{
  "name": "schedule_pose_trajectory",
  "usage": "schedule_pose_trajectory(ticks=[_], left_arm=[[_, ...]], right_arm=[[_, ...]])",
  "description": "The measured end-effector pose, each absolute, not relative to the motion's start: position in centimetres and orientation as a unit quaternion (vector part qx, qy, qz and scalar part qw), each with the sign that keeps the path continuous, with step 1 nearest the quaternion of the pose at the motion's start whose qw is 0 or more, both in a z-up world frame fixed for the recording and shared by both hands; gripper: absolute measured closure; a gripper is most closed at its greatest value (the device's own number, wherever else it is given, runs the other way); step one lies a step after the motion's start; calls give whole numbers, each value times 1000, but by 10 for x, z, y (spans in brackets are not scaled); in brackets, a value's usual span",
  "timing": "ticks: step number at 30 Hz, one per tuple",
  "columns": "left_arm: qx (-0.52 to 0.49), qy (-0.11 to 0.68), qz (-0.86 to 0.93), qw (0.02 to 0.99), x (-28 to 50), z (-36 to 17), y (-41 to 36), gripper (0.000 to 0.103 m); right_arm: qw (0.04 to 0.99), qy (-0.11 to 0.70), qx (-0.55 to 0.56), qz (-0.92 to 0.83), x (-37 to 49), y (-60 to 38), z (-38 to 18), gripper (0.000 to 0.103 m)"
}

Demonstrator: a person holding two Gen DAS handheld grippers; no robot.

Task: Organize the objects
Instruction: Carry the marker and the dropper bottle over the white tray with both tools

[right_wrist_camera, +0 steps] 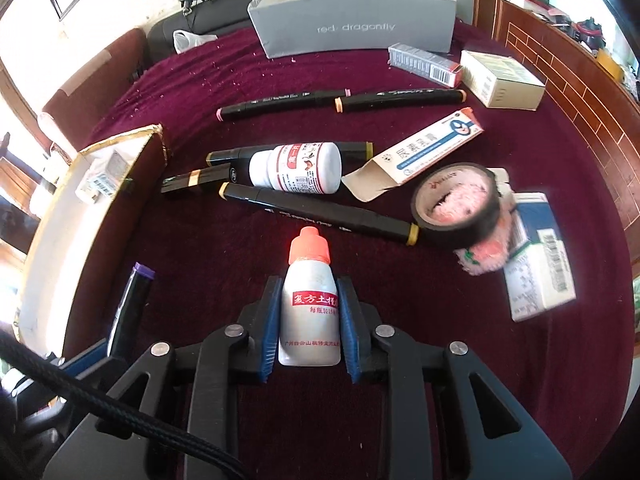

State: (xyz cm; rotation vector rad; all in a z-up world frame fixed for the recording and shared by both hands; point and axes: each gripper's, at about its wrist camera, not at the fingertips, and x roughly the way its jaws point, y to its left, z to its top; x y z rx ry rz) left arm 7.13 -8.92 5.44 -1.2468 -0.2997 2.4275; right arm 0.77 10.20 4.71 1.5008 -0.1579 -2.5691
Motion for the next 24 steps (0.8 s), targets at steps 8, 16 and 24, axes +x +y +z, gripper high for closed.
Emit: schedule_pose_trajectory(ticks=[8,16,24], left_arm=[[-430,-101,874,201,99,71,-98,92],[-405,-111,889,182,114,93,-133,92],[-365,-112,917,119,97,115,-196,91]], right_arm=[[94,-54,482,-870,31,94,68,79],[128,-43,465,-875,49,64,94,78],[167,-17,456,-874,48,7,115,78]])
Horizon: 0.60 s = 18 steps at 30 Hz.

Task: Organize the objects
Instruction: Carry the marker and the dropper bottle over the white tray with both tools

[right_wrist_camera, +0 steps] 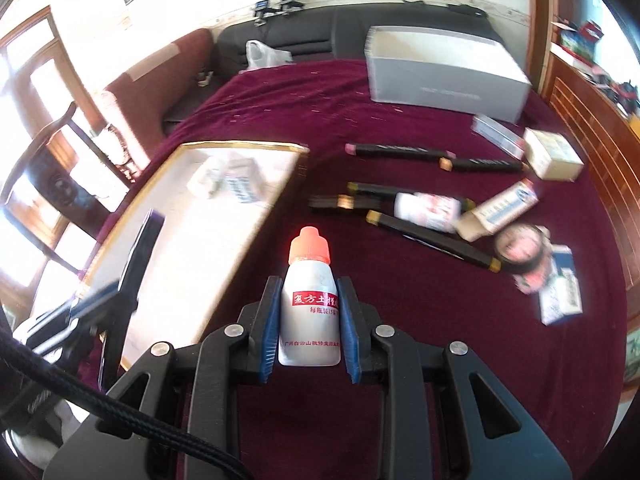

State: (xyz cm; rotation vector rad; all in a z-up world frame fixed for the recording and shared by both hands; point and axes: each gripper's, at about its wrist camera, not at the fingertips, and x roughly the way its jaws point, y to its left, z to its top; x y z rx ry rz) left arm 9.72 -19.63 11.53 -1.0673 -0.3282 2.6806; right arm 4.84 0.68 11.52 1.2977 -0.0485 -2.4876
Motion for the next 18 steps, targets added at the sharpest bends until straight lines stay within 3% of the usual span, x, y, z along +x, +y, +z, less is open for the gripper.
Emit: schedule_pose_trajectory(ticks=[7,18], left_arm=[[-372,-83,923,62,50,113,-243,91],[-444,-83,892,22,-28,64,-279,92]], right_arm=[[209,-34,478,-853,16,-61,107,78],[217,-35,536,-815,-41,-133,53,78]])
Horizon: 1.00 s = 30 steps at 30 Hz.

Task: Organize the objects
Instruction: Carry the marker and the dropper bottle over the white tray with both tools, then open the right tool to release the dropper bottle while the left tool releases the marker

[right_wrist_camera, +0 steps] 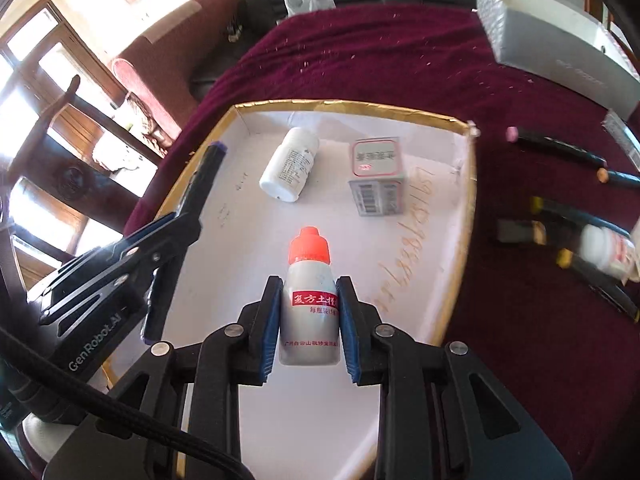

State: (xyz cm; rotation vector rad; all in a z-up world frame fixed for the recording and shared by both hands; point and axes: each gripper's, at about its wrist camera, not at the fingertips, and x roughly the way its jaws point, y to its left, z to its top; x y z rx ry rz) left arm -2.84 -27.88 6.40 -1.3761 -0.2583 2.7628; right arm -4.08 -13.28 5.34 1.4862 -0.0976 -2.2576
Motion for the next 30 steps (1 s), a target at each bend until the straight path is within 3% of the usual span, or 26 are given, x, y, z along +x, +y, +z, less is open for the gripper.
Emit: schedule_pose_trajectory(ticks=[18,24,30], left_arm=[[-466,-174,867,16,-58,25,-311,89],[-464,-209,860,24,-48,23,-307,72],[-455,-252,854,20,-28,21,-312,68]], right_arm=[[200,20,551,-810,-69,-161,32,78],[196,34,521,-830,-57,-162,43,55],[198,59,484,-850,-34,-160,59,53]])
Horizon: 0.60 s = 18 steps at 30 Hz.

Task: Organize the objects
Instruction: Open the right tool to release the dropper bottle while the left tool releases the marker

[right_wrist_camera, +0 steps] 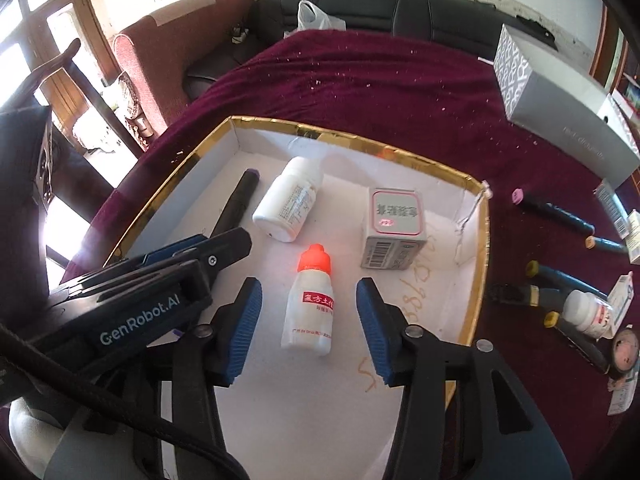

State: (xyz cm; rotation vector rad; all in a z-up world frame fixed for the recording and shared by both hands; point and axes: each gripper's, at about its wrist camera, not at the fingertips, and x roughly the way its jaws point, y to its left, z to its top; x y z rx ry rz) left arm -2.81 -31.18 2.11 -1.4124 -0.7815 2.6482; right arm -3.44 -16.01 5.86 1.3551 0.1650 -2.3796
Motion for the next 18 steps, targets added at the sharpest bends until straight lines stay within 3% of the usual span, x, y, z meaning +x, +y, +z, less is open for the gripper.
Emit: schedule_pose_trajectory(ticks=[9,13,18], left_arm=[[-439,-288,850,33,4,23,-315,59],[-418,-277,865,28,13,45,-310,56],[-393,-256,883,23,34,79,-295,52]], right_arm=[[198,52,463,-862,-3,-138,62,50],[192,54,442,-875,12,-126,74,50],[171,72,410,-893,28,-108,90,41]])
